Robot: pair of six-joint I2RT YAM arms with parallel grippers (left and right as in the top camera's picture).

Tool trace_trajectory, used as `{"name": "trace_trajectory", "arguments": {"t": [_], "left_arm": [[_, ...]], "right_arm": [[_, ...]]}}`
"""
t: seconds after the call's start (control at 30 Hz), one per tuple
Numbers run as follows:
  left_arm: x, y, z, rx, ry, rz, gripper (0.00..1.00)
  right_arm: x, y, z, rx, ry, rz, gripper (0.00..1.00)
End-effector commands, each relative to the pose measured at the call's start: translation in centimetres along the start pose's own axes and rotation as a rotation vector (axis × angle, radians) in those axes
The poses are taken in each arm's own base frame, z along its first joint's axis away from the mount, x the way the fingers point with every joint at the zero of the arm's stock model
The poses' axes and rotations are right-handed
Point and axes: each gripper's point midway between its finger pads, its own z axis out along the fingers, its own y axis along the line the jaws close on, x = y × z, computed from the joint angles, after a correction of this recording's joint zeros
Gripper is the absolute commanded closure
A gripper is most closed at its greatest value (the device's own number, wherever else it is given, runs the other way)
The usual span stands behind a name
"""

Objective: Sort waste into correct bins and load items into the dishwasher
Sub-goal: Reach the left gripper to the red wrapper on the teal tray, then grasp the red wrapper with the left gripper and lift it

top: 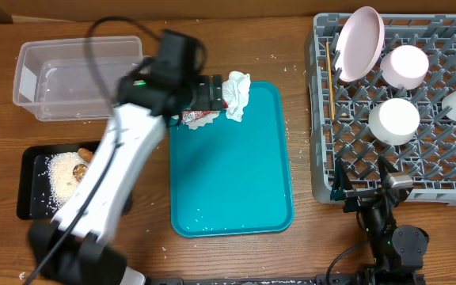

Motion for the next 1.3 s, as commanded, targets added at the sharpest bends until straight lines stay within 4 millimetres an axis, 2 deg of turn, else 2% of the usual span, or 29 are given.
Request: {"name": "trace_trajectory", "arguments": {"t": [0.0,0.2,0.3,0.4,0.6,0.77,0.9,1.03,1.13,1.2,1.27], "left_arm": [[-0.5,2.1,4.5,-0.266,-0.011,0.272,0.00],[1.4,2.2,11.0,-0.284,0.114,0.577,0.00],[3.3,2.8,12.6,-0.284,0.210,0.683,0.00],[4.1,3.0,13.3,-0.278,0.249,0.751,0.00],[3.1,2.9,14.0,-0.222,0.224,0.875,0.00],[2.5,4.4,14.4,-0.223,0.227,0.888,0.00],[2.3,5.2,14.9,-0.201,0.219,0.857,0.10],[2.5,4.6,15.1,-0.141,0.214,0.845,0.13],[3.2,3.6,15.7,-0.074,0.216,0.846,0.16],[3.7,3.6,16.2,-0.064,0.233,0.853,0.24],[4.5,3.6,16.9,-0.053,0.256,0.855,0.27]], "right_arm": [[0.2,-0.1,0.0,0.000,-0.004,-0.004,0.00],[0.2,-0.1,0.0,0.000,-0.004,-0.004,0.00],[0.2,-0.1,0.0,0.000,-0.004,-0.004,0.00],[0.2,-0.1,0.0,0.000,-0.004,-0.004,0.00],[0.2,-0.1,0.0,0.000,-0.004,-0.004,0.00],[0.2,-0.1,0.0,0.000,-0.004,-0.004,0.00],[0.2,-0.1,0.0,0.000,-0.004,-0.004,0.00],[0.2,-0.1,0.0,0.000,-0.004,-0.004,0.00],[0.2,-0.1,0.0,0.000,-0.004,-0.004,0.00],[0.2,-0.1,0.0,0.000,-0.004,-0.004,0.00],[0.2,-0.1,0.0,0.000,-0.004,-0.004,0.00]]}}
